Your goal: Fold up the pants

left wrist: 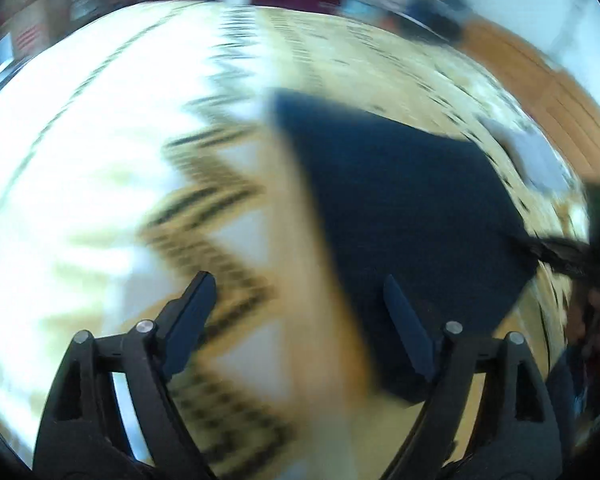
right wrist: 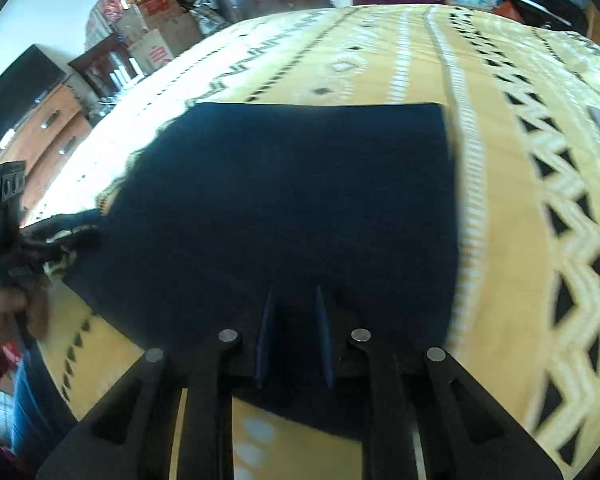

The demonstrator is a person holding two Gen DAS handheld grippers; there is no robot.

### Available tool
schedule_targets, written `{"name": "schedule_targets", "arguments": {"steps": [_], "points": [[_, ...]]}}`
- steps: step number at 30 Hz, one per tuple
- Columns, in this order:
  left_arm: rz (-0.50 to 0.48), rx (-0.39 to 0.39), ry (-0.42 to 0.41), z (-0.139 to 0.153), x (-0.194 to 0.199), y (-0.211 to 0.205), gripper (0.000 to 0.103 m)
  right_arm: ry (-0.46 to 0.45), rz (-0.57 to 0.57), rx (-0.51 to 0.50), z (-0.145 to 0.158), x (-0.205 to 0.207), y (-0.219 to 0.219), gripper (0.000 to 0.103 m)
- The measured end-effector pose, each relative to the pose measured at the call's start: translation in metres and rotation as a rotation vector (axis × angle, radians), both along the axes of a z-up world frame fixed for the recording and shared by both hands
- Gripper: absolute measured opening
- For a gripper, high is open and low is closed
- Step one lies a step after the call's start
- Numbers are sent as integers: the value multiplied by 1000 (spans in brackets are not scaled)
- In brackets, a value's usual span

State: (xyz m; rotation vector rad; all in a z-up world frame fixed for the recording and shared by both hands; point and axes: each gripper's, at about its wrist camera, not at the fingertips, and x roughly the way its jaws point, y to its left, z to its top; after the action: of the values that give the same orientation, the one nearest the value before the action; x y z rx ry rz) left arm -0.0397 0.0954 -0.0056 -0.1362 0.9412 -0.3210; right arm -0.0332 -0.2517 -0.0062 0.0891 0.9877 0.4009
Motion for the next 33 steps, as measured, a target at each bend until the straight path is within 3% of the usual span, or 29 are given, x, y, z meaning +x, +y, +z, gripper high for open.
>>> {"name": "schedule_targets", "arguments": {"steps": [2, 4, 8, 12, 17, 19, 23, 26, 28, 33], "points": [[81, 13, 4, 5, -5, 15, 86, -7, -57, -16, 8, -11, -17, 24], [116, 36, -1, 8, -13, 22, 87, -36, -112, -36, 17, -24, -31, 37], [154, 92, 13, 2, -17, 21, 88, -63, -237, -63, 19, -54, -57, 38], [201, 176, 81, -19, 4, 12, 100, 5, -340, -189, -8, -61, -79, 39], [244, 275, 49, -32, 12, -4, 103, 41, -346, -232, -27, -66, -85, 43], [256, 271, 44, -33, 16, -2, 103, 32, -334, -247, -28, -64, -82, 56], [292, 282, 43, -34, 25, -5, 103, -14, -348, -264, -36, -62, -78, 70], [299, 268, 39, -33, 21, -4, 103, -30, -357, -226, -40, -63, -79, 86], [301, 265, 39, -32, 16, -4, 103, -17, -329, -228, -42, -59, -75, 103], [304, 277, 37, -32, 18, -6, 103, -6, -318, -241, -47, -57, -71, 103]]}}
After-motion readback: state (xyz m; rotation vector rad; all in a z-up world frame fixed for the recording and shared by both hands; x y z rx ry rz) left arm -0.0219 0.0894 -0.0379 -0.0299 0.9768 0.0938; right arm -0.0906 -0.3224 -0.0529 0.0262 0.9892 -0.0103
